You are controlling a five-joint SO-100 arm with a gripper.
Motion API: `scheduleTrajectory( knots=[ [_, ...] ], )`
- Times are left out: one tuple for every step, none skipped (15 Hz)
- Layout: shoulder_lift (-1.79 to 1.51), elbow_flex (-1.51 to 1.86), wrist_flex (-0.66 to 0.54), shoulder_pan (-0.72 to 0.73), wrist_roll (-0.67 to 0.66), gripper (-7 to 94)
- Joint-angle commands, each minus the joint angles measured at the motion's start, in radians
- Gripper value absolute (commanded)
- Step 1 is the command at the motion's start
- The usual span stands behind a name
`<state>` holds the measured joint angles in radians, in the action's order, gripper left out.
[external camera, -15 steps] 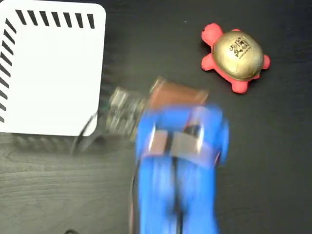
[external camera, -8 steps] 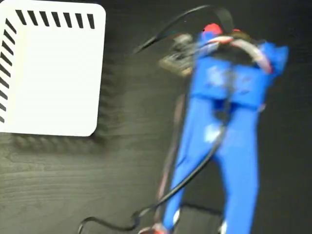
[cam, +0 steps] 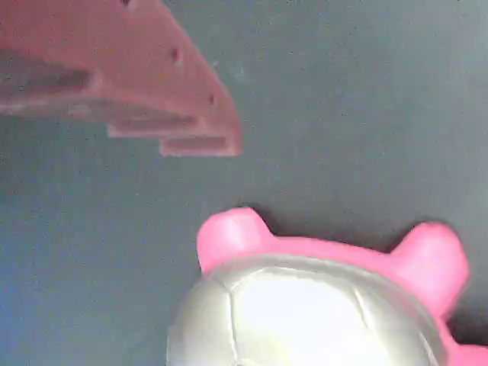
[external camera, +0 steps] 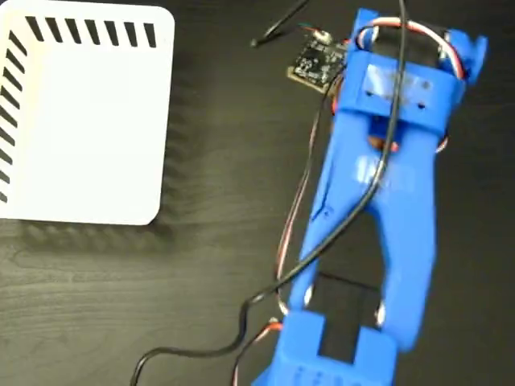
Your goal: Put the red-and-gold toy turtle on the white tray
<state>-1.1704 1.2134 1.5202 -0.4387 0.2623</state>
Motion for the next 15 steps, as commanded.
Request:
scheduleTrajectory(
  knots=[
    [0.005,-0.101,-0.002,-0.006,0.012,56],
    [0.029,-0.123,0.002,-0.008,0.012,56],
    [0.049,-0.149,0.002,-0.02,0.02,56],
    [0.064,-0.179,0.002,-0.032,0.029,56],
    [0.087,-0.204,0.0,-0.04,0.037,56],
    [0.11,-0.227,0.018,-0.04,0.043,61],
    [0.132,-0.245,0.034,-0.04,0.049,62],
    [0.152,-0.268,0.052,-0.044,0.055,62],
    [0.17,-0.281,0.057,-0.048,0.067,62],
    [0.186,-0.281,0.058,-0.048,0.074,62],
    [0.202,-0.29,0.057,-0.051,0.081,62],
    [0.218,-0.304,0.054,-0.052,0.094,62],
    [0.241,-0.333,0.054,-0.054,0.11,62],
    [0.276,-0.37,0.067,-0.054,0.117,62],
    [0.296,-0.388,0.071,-0.054,0.121,62]
  ],
)
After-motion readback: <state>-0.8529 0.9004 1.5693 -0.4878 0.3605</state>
